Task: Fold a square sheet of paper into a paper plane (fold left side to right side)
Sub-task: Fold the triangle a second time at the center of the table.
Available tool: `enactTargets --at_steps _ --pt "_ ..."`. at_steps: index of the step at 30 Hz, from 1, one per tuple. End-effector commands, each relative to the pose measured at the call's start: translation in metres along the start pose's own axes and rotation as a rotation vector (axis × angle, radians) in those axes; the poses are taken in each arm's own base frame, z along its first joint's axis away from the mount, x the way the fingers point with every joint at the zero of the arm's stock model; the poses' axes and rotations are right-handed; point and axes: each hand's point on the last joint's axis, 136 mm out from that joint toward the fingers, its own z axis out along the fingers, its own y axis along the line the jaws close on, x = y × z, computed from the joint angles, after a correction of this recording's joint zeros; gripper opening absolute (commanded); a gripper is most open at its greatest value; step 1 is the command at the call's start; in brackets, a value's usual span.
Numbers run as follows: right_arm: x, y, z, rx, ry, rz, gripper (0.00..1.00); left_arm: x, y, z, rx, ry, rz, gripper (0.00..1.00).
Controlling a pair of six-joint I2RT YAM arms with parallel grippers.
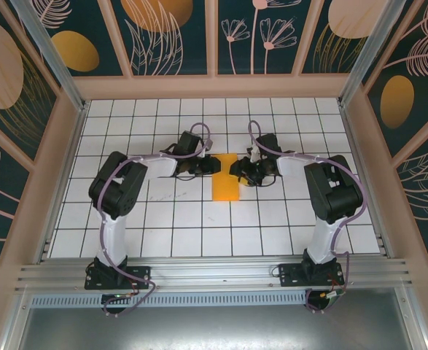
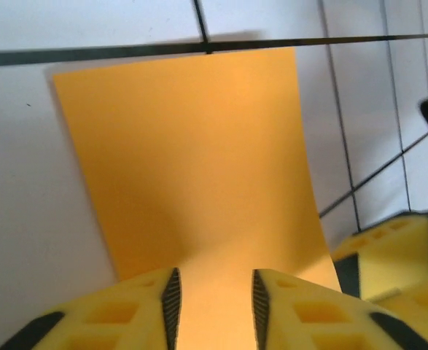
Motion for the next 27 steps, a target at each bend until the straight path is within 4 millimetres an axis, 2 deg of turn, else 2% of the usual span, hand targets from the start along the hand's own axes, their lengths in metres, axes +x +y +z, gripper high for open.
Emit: enactTargets --at_steps 1,3,6,12,18,23,27 --pt "-0.013 0.019 -0.003 -0.064 -0.017 -0.008 0.47 -0.034 -0.033 -0.045 0.02 -0.171 0.12 0.43" --pt "-0.016 0.024 -0.005 -0.079 -0.023 -0.009 0.47 -0.032 -0.041 -0.063 0.025 -0.21 0.168 0.46" --pt "-0.018 0.028 -0.005 -0.092 -0.023 -0.007 0.47 -0.016 -0.058 -0.089 0.056 -0.244 0.27 0.49" --pt "-0.027 0.04 -0.007 -0.114 -0.031 -0.01 0.45 0.045 -0.08 -0.101 0.05 -0.215 0.496 0.61" --pt "-0.035 0.046 -0.009 -0.115 -0.04 -0.011 0.43 0.081 -0.096 -0.076 -0.063 -0.136 0.654 0.67" --pt "-0.039 0.049 -0.01 -0.113 -0.049 -0.013 0.43 0.093 -0.105 -0.05 -0.133 -0.111 0.718 0.74" --pt "-0.041 0.05 -0.008 -0.115 -0.051 -0.012 0.43 0.098 -0.103 -0.033 -0.223 -0.094 0.782 0.81"
